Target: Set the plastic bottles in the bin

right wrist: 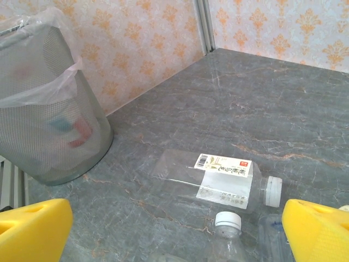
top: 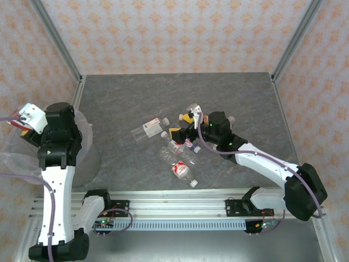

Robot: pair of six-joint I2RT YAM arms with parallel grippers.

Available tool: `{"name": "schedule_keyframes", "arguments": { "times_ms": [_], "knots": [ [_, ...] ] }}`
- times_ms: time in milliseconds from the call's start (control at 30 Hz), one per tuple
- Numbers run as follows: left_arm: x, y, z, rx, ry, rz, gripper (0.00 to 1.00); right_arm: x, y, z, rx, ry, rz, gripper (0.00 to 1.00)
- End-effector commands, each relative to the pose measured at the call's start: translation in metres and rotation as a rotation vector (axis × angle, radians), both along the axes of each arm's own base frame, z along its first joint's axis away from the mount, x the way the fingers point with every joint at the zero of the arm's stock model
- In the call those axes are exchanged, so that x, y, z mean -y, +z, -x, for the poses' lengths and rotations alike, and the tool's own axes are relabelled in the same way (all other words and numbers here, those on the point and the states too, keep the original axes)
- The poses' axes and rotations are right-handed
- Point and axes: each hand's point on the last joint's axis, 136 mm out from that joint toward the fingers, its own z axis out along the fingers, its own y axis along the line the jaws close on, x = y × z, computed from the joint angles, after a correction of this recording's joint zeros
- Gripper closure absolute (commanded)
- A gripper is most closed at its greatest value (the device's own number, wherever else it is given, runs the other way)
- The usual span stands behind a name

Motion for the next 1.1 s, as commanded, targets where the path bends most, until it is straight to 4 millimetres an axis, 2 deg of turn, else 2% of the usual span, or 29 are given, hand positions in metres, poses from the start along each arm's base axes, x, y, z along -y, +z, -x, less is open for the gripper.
{"name": "schedule_keyframes", "arguments": {
  "times_ms": [0, 167, 233, 433, 567, 633, 700, 800, 1067],
  "knots": [
    [-0.005, -0.011, 0.010, 0.076, 0.049, 0.051, 0.50, 0.000, 0.008, 0.007, 0.035, 0.023, -0.005, 0.01],
    [-0.012, -0.035, 0.010, 0.078, 0.069, 0.106, 0.49, 0.003, 0.006, 0.010, 0.036, 0.019, -0.002, 0.01],
    [-0.015, -0.042, 0.016, 0.088, 0.118, 0.123, 0.46, 0.004, 0.003, 0.011, 0.036, 0.018, 0.005, 0.01],
    [-0.019, -0.054, 0.028, 0.085, 0.195, 0.128, 0.39, 0.005, -0.003, 0.011, 0.042, 0.018, 0.024, 0.01],
    [-0.018, -0.055, 0.025, 0.087, 0.186, 0.153, 0.23, 0.005, -0.002, 0.010, 0.044, 0.017, 0.022, 0.01],
    [-0.017, -0.053, 0.021, 0.084, 0.174, 0.167, 0.10, 0.005, -0.001, 0.010, 0.036, 0.009, 0.018, 0.01],
    [-0.016, -0.052, 0.016, 0.079, 0.151, 0.185, 0.04, 0.006, -0.001, 0.008, 0.025, -0.004, 0.012, 0.01],
    [-0.012, -0.053, 0.007, 0.080, 0.099, 0.215, 0.00, 0.008, -0.001, 0.006, 0.012, -0.023, 0.006, 0.01],
    [-0.005, -0.047, -0.005, 0.099, 0.014, 0.254, 0.00, 0.008, 0.000, 0.001, -0.004, -0.047, -0.001, 0.01]
  ]
}}
